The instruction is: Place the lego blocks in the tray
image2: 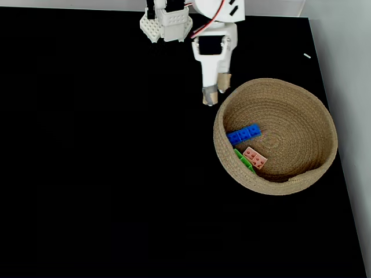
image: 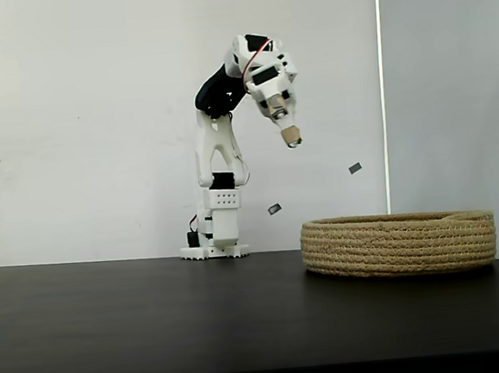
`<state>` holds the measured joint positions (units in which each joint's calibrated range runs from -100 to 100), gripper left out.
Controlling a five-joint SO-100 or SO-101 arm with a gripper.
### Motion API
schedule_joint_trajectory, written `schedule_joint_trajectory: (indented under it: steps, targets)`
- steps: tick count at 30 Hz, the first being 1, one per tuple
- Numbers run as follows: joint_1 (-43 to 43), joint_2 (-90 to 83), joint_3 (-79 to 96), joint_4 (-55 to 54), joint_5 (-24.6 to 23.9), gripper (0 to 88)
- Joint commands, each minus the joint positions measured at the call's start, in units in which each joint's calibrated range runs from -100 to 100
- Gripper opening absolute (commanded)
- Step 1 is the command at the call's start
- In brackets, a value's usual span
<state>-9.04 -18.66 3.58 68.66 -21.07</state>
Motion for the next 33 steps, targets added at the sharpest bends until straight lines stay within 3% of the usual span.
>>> schedule_joint_trajectory:
  steps: [1, 7, 10, 14, 28, 33]
  targets:
    - [9.53, -19.95, 17.81, -7.64, 4.84, 0.2]
    - [15.47, -45.74, 53.47, -20.38, 10.60, 0.2]
    - [14.32, -57.18, 65.23, -15.05, 13.43, 0.2]
    - [13.74, -64.32, 70.52, -5.72, 15.04, 0.2]
    - [13.49, -80.14, 89.76, -4.31, 19.68, 0.2]
    - [11.43, -80.14, 90.22, -4.31, 19.10, 0.2]
